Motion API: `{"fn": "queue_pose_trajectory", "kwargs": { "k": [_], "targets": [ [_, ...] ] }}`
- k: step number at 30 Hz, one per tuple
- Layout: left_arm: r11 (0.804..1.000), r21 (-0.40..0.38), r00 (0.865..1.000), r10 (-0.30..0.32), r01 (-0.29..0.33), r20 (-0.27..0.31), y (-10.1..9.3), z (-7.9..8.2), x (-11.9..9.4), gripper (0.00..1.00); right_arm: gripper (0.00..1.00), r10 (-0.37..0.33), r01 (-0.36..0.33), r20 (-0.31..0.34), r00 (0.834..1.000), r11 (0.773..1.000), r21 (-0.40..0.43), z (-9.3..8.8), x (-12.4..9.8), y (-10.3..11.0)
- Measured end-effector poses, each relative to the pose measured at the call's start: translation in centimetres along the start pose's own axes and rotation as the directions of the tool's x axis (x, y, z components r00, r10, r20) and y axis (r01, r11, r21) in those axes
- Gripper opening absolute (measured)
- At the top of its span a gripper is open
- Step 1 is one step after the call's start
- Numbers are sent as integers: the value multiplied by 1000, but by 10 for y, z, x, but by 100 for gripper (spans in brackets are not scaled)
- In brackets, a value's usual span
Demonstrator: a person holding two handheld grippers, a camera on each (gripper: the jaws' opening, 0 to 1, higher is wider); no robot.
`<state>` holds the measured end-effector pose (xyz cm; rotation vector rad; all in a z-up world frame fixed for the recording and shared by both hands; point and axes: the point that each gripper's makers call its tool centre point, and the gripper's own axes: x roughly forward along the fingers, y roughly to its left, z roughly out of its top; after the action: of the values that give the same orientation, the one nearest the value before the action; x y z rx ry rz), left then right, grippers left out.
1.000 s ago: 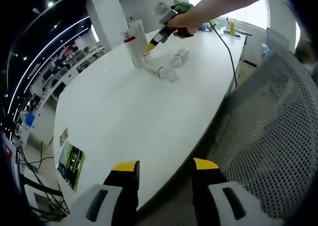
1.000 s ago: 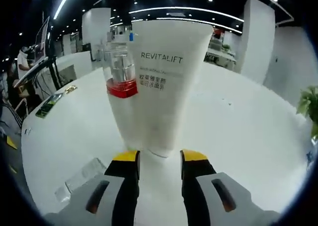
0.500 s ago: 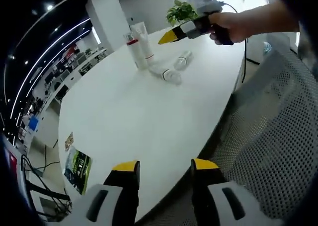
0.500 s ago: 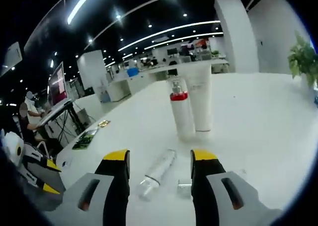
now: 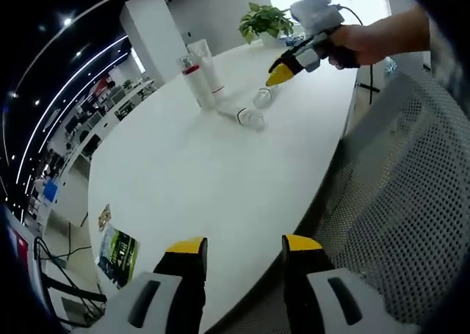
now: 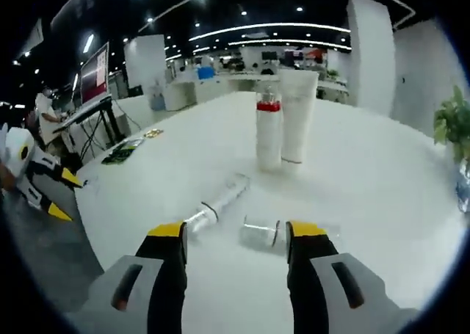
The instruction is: Arrange the skincare products in the storage area until every visible bottle or jar stands upright without overlapping.
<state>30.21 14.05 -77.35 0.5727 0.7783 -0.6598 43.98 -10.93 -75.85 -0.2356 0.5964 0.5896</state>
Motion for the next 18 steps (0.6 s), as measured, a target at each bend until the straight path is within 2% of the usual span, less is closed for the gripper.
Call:
{"fn": "queue_pose_trajectory", "kwargs": {
  "k": [2, 4, 5, 8, 10, 11, 15, 18],
  "targets": [
    [1000, 1, 1000, 1, -1, 2, 0, 0, -1, 42, 57, 11, -22, -79, 997, 990, -143, -8, 4, -12],
    [1000, 5, 1000, 4, -4, -1, 0, -1, -1, 41, 56, 14, -41, -118, 993, 973, -229, -8, 6, -25],
    [1000, 3, 1000, 6, -6, -5, 0, -2, -1, 41, 56, 25, -55, -128, 991, 971, -233, -7, 8, -29],
    [1000, -2, 1000, 14, -14, -14, 4, -4, 0, 41, 55, 119, -162, -232, 965, 971, -178, -19, 18, -32],
    [1000, -8, 1000, 17, -17, -23, 5, -6, 0, 41, 55, 104, -173, -281, 954, 958, -230, -25, 23, -39],
    [999, -19, 999, 25, -25, -28, 7, -8, -1, 41, 55, 101, -188, -317, 943, 948, -258, -28, 26, -41],
    [999, -24, 999, 31, -32, -27, 9, -8, -1, 41, 56, 107, -237, -377, 920, 917, -319, -33, 33, -40],
    [999, -20, 999, 34, -35, -25, 9, -8, -1, 41, 45, 77, -265, -433, 898, 881, -392, -40, 36, -42]
  ]
}}
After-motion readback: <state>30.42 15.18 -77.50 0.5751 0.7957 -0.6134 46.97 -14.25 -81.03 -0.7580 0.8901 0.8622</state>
